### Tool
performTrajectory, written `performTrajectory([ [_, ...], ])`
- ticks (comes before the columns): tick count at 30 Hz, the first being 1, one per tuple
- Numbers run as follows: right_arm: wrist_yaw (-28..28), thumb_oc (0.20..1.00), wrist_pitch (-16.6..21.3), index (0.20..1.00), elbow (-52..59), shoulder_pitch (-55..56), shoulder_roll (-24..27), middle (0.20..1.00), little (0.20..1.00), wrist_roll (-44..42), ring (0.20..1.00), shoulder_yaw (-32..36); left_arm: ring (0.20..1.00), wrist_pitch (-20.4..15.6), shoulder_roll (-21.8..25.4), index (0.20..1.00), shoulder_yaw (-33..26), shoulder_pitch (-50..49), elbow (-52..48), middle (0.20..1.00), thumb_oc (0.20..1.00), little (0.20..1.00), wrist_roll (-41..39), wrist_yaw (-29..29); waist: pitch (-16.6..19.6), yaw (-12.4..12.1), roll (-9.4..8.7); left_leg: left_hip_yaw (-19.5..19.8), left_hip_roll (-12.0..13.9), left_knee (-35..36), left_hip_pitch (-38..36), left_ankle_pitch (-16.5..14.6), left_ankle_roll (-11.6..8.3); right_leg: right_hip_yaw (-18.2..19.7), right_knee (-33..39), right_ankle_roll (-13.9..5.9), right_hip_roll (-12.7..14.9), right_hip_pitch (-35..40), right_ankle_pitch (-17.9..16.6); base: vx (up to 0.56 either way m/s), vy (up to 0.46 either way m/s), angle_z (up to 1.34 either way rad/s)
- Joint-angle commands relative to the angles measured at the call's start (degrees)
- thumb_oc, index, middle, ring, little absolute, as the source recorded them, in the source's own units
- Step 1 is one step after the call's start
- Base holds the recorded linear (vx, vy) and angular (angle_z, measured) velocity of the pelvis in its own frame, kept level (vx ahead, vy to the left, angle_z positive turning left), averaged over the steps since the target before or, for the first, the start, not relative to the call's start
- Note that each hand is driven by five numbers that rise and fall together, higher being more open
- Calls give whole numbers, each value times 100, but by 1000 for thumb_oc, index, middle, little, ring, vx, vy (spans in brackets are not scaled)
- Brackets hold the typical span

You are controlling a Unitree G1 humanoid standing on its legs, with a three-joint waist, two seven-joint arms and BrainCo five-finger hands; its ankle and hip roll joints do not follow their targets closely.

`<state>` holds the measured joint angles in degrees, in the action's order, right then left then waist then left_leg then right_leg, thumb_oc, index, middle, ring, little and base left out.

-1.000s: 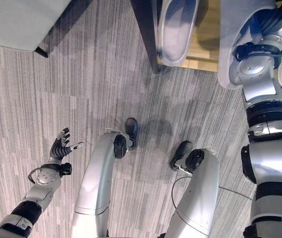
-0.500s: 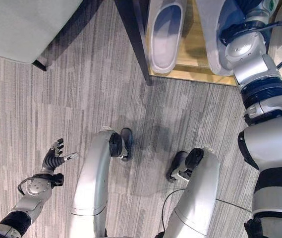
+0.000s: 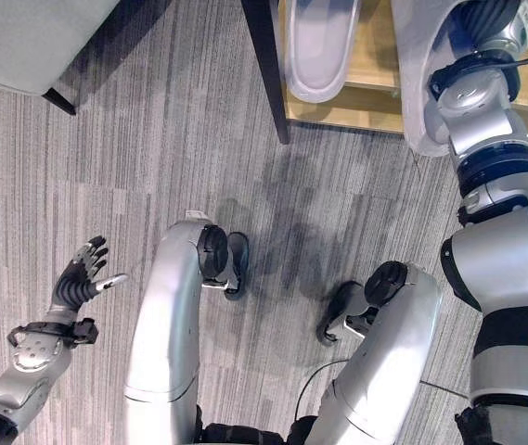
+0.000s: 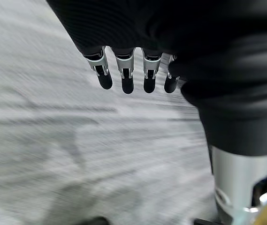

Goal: Arrange the slippers neatly on the shoe rack.

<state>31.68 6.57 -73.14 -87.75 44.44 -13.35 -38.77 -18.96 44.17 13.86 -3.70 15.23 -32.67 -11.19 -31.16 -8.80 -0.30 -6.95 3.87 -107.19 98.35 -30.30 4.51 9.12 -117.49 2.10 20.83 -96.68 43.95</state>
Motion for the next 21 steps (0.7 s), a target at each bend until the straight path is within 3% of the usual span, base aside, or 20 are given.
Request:
performTrajectory([
  [1,58,200,157,200,26,-775,14,200,200,-72,200,-340,1000,-112,-48,1000,-14,12,20,1000,1000,1000,-46,88,149,-47,20,703,-167,194,-839,-661,-30,287,233,458,-2,672,-603,19,12,15],
  [10,-192,200,143,200,-378,-1036,14,200,200,-151,200,-611,1000,-152,48,1000,-99,-285,-62,1000,1000,1000,-106,257,145,-161,46,726,-87,0,-839,-706,-30,370,53,497,25,672,-535,18,2,1],
  [11,-237,485,135,485,-434,-1047,27,485,485,-180,485,-617,1000,-150,63,1000,-110,-300,-77,1000,1000,1000,-101,272,145,-170,53,731,-92,-16,-839,-712,-30,373,29,492,21,672,-538,0,0,0],
  [12,-292,1000,120,1000,-524,-1050,-2,1000,1000,-256,1000,-615,1000,-148,95,1000,-106,-307,-107,1000,1000,1000,-127,309,144,-177,58,731,-79,-44,-839,-727,-29,395,4,506,18,672,-518,0,0,0],
  [21,-304,1000,135,1000,-565,-1130,4,1000,1000,-315,1000,-684,1000,-147,430,1000,-101,-493,-789,1000,1000,1000,-19,422,137,-219,147,739,-77,3,-839,-702,-51,496,27,512,41,672,-514,-4,21,2],
])
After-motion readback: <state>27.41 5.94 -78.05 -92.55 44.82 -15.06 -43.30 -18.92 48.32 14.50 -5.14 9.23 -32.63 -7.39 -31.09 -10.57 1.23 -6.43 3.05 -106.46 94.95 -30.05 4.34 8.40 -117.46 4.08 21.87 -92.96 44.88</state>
